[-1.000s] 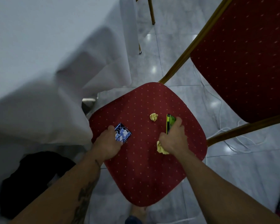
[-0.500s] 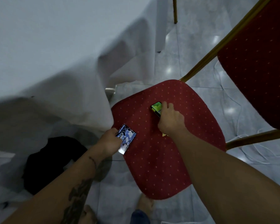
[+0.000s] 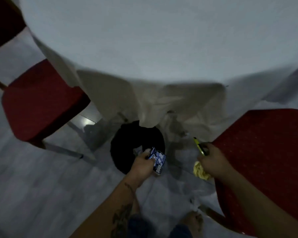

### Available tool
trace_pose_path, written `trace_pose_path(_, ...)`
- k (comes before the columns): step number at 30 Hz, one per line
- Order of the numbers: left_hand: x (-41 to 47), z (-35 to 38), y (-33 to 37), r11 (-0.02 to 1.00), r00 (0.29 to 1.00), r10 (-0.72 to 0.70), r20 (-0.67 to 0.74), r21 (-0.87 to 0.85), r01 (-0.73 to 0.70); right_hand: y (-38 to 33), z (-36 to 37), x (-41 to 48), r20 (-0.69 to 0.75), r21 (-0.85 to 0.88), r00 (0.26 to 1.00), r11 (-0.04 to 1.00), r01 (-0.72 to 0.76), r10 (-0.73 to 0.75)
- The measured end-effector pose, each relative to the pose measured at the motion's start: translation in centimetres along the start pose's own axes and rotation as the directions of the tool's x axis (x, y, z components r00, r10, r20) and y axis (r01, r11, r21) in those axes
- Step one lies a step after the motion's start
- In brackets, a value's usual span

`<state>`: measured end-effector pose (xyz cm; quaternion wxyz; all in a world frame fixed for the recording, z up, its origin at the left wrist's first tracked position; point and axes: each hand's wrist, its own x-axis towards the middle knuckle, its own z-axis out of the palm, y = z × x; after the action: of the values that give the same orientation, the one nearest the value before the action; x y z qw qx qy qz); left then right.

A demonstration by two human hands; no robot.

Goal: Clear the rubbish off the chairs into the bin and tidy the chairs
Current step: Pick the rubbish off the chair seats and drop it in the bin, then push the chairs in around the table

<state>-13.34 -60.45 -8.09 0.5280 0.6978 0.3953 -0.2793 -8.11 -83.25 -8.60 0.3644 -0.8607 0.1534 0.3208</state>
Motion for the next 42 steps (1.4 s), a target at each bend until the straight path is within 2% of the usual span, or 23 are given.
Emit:
trace_pose_path(4,1.6,-4.9,-1.7,0.999,0.997,-0.043,-0.070,-0.023,0.042,-5.1,6.1,0.2,0.179,0.037,0.983,0.998,-0.049,0.042)
trace_pose_path(7,3.7,-8.0,-3.1,0.997,0.996,-0.068,-0.054,-0.043,0.066,-8.3,10.8,1.1,0.270,0.095,0.954,0.982,-0.161,0.130)
trace_pose_path(11,6.1,-10.1,-3.5,0.995,0.997,-0.073,-0.027,-0.064,0.071,-10.7,14.9,2.7,0.258,0.155,0.946,0.958,-0.241,0.196)
trace_pose_path(14,7.7,-11.8,-3.7,0.992,0.993,-0.093,0.069,-0.076,0.098,-12.1,17.6,4.1,0.257,0.143,0.930,0.942,-0.304,0.261)
trace_pose_path(17,8.6,-13.4,-3.8,0.992,0.986,-0.112,0.122,-0.039,0.118,-12.0,18.8,5.4,0.285,0.251,0.890,0.868,-0.428,0.357)
trace_pose_path(19,9.1,-14.6,-4.0,0.995,0.985,-0.103,0.142,-0.001,0.104,-12.0,19.2,5.5,0.254,0.261,0.887,0.856,-0.446,0.385)
trace_pose_path(22,9.2,-16.2,-4.4,0.997,0.987,-0.078,0.140,0.030,0.075,-13.6,18.9,4.3,0.171,0.150,0.911,0.904,-0.401,0.376)
trace_pose_path(26,8.2,-18.5,-4.1,0.998,0.992,-0.047,0.120,0.052,0.041,-15.3,18.6,2.8,0.117,0.051,0.957,0.961,-0.272,0.265)
trace_pose_path(30,5.8,-21.1,-2.5,0.996,0.996,-0.003,0.087,0.086,-0.004,-18.6,17.6,-0.4,0.197,-0.048,0.964,0.984,-0.174,0.180)
trace_pose_path(36,-2.8,-27.6,1.2,0.987,0.995,0.102,-0.018,0.129,-0.099,-25.9,14.3,-8.2,0.300,-0.080,0.953,0.995,0.066,-0.039)
trace_pose_path(38,-6.5,-30.4,3.0,0.973,0.985,0.168,-0.038,0.167,-0.159,-29.3,12.3,-11.6,0.309,-0.109,0.944,0.982,0.157,-0.116)
trace_pose_path(42,-14.8,-36.5,7.3,0.959,0.947,0.265,-0.182,0.155,-0.239,-36.7,8.2,-19.4,0.272,-0.118,0.915,0.933,0.340,-0.299)
